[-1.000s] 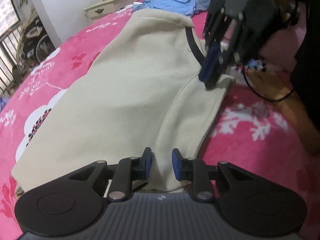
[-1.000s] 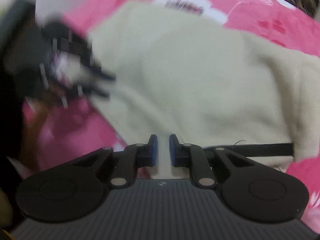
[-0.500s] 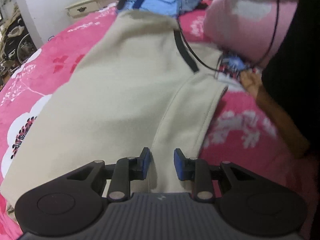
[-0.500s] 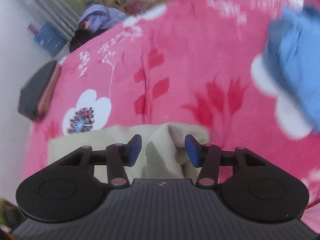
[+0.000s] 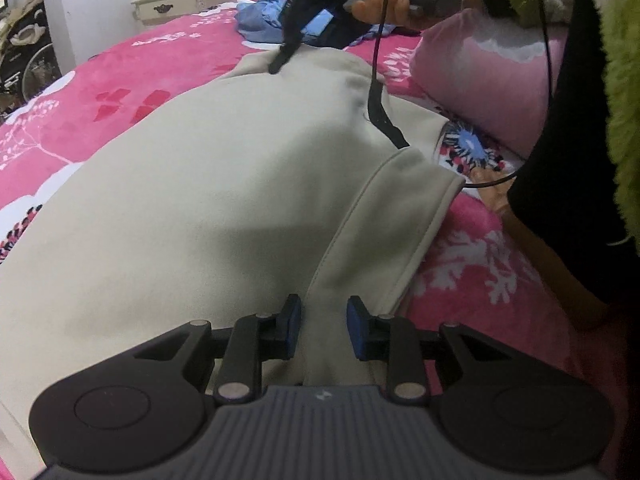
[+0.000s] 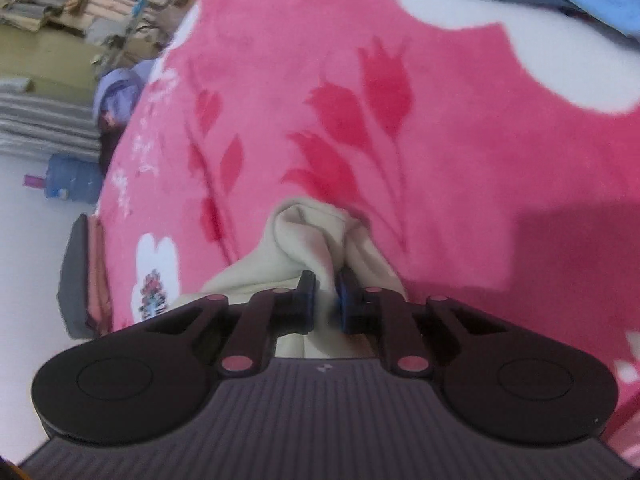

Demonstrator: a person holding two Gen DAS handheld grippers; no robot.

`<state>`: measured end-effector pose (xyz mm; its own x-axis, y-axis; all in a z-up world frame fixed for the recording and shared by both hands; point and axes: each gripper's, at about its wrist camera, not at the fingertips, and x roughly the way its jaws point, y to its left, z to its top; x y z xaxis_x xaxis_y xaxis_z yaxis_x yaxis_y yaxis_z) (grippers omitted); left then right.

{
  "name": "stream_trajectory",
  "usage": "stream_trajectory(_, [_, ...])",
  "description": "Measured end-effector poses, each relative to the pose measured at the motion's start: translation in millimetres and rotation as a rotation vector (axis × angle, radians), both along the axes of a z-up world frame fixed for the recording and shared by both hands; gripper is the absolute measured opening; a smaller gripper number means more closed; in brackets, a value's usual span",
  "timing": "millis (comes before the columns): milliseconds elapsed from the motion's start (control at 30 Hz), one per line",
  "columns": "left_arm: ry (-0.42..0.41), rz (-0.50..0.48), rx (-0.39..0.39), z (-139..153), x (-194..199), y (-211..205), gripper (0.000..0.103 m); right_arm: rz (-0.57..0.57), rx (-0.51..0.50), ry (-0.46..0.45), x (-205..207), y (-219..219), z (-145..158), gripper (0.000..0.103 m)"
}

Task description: Fold clothes

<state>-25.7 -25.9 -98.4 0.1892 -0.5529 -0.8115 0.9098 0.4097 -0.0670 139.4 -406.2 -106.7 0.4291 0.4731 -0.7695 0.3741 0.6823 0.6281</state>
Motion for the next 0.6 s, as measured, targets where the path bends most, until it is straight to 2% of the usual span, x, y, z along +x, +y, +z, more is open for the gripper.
stream_trajectory(67, [0.006,-0.011,-0.010,0,2,1,0.027,0.011,0.064,-0.019,2,-3,7,0.022])
stream_trajectory(167, [0.010,-0.025,-0.022,0,2,3,0.027,-0.022,0.180,0.000,7,-12,11,0.035])
stream_trajectory(267, [0.023,-0.030,-0.029,-1,4,2,0.027,-0.020,0.234,0.034,22,-12,7,0.042])
stream_trajectory(367, [0.037,-0.034,-0.038,-1,7,3,0.027,-0.021,0.281,0.071,35,-12,1,0.043])
stream_trajectory(400, [0.040,-0.035,-0.040,-1,7,3,0.027,-0.014,0.280,0.082,38,-12,3,0.042])
stream_trajectory(433, [0.041,-0.036,-0.041,-1,7,3,0.027,-0.005,0.277,0.092,40,-12,5,0.038])
stream_trajectory(567, [0.048,-0.029,-0.045,-1,8,3,0.026,0.047,0.115,0.107,37,-21,40,0.038])
stream_trajectory(600, [0.050,-0.027,-0.046,-2,8,3,0.026,0.032,0.114,0.097,37,-26,46,0.038])
